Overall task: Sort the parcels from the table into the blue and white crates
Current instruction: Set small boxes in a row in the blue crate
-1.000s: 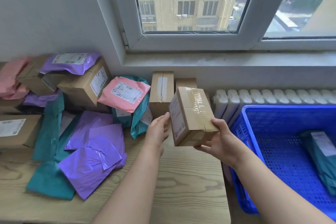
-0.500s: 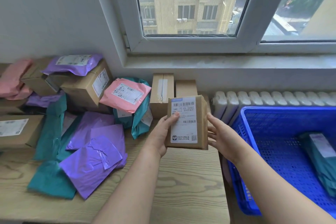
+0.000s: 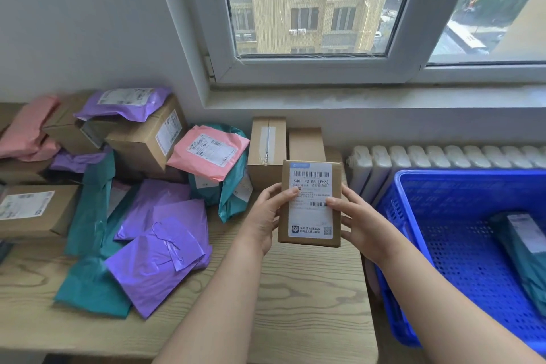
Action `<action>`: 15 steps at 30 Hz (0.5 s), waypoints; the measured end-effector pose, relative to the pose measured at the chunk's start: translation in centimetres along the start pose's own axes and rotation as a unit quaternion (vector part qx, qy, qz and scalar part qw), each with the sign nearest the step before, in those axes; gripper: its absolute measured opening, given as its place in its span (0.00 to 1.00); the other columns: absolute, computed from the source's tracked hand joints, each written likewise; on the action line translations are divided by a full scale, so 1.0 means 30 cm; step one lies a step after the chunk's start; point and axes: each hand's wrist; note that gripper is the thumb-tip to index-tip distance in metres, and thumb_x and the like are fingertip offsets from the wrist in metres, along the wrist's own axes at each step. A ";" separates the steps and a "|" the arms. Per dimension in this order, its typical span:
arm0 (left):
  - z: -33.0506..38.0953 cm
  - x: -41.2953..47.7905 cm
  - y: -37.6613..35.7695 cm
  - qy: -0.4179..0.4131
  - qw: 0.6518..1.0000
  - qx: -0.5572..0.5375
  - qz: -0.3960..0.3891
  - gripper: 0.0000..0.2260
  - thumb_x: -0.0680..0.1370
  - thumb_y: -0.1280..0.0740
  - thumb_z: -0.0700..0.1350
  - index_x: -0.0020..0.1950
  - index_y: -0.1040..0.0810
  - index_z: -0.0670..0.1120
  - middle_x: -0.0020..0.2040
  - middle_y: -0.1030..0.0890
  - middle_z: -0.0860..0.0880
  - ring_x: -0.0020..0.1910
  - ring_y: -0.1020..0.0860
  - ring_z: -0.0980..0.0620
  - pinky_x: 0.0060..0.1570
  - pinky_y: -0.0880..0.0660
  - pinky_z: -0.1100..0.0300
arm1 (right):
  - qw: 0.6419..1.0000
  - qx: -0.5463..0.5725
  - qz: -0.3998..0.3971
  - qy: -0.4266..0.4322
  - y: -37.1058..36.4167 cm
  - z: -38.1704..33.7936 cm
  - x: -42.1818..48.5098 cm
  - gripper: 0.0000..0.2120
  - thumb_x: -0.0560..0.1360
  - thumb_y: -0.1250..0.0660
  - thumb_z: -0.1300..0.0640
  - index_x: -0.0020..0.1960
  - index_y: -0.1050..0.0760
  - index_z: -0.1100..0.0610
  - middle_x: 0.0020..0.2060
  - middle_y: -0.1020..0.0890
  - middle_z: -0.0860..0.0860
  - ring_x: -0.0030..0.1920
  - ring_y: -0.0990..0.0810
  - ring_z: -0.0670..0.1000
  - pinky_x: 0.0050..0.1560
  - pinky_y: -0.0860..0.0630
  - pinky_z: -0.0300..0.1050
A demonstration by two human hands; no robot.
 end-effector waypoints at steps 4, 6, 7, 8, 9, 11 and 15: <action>-0.003 0.003 0.001 0.005 1.000 0.000 0.005 0.42 0.57 0.20 0.60 0.68 0.25 0.51 0.59 0.16 0.48 0.62 0.21 0.47 0.68 0.29 0.44 | 1.000 0.002 0.003 0.003 -0.005 0.008 0.000 0.29 0.74 0.27 0.53 0.73 0.31 0.43 0.60 0.17 0.47 0.65 0.22 0.53 0.68 0.29 0.62; -0.005 0.002 -0.002 0.006 1.000 -0.004 0.011 0.40 0.58 0.19 0.59 0.68 0.24 0.51 0.58 0.16 0.48 0.61 0.20 0.47 0.66 0.27 0.44 | 1.000 0.000 0.008 0.003 -0.006 0.012 -0.003 0.31 0.72 0.26 0.51 0.73 0.31 0.42 0.60 0.17 0.47 0.65 0.22 0.53 0.68 0.28 0.61; -0.007 0.000 -0.005 0.008 1.000 -0.006 0.014 0.37 0.61 0.19 0.58 0.67 0.24 0.50 0.57 0.16 0.48 0.60 0.20 0.47 0.65 0.26 0.45 | 1.000 -0.001 0.017 0.002 -0.007 0.014 -0.006 0.31 0.72 0.26 0.49 0.72 0.31 0.42 0.60 0.18 0.46 0.64 0.22 0.53 0.67 0.27 0.61; -0.008 0.002 -0.011 0.011 1.000 -0.004 0.018 0.33 0.65 0.20 0.57 0.67 0.24 0.50 0.56 0.15 0.48 0.59 0.19 0.47 0.62 0.24 0.46 | 0.999 0.000 0.031 0.004 -0.005 0.017 -0.008 0.29 0.72 0.26 0.48 0.71 0.30 0.42 0.60 0.18 0.46 0.63 0.21 0.53 0.66 0.26 0.60; -0.012 0.003 -0.017 0.015 1.000 -0.001 0.022 0.30 0.68 0.22 0.56 0.67 0.24 0.49 0.56 0.15 0.48 0.58 0.18 0.48 0.58 0.22 0.47 | 0.999 -0.003 0.046 0.006 -0.005 0.020 -0.010 0.27 0.72 0.27 0.47 0.70 0.28 0.42 0.60 0.17 0.46 0.62 0.20 0.52 0.65 0.25 0.59; -0.027 0.010 -0.034 0.022 0.999 0.005 0.031 0.28 0.71 0.23 0.55 0.68 0.25 0.48 0.56 0.15 0.47 0.55 0.17 0.48 0.53 0.20 0.49 | 0.997 -0.015 0.076 0.011 -0.004 0.029 -0.020 0.22 0.75 0.29 0.46 0.68 0.26 0.43 0.58 0.16 0.45 0.60 0.19 0.51 0.64 0.24 0.57; -0.060 0.044 -0.110 0.032 0.999 0.012 0.018 0.29 0.71 0.23 0.54 0.68 0.27 0.45 0.54 0.15 0.44 0.51 0.15 0.46 0.52 0.18 0.46 | 0.991 -0.013 0.130 0.023 0.021 0.057 -0.052 0.20 0.77 0.32 0.47 0.68 0.27 0.45 0.56 0.15 0.45 0.57 0.17 0.48 0.61 0.21 0.56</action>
Point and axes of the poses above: each hand's wrist, its own x-axis towards the middle knuckle, its own y-axis out of the back of the hand, z = x × y
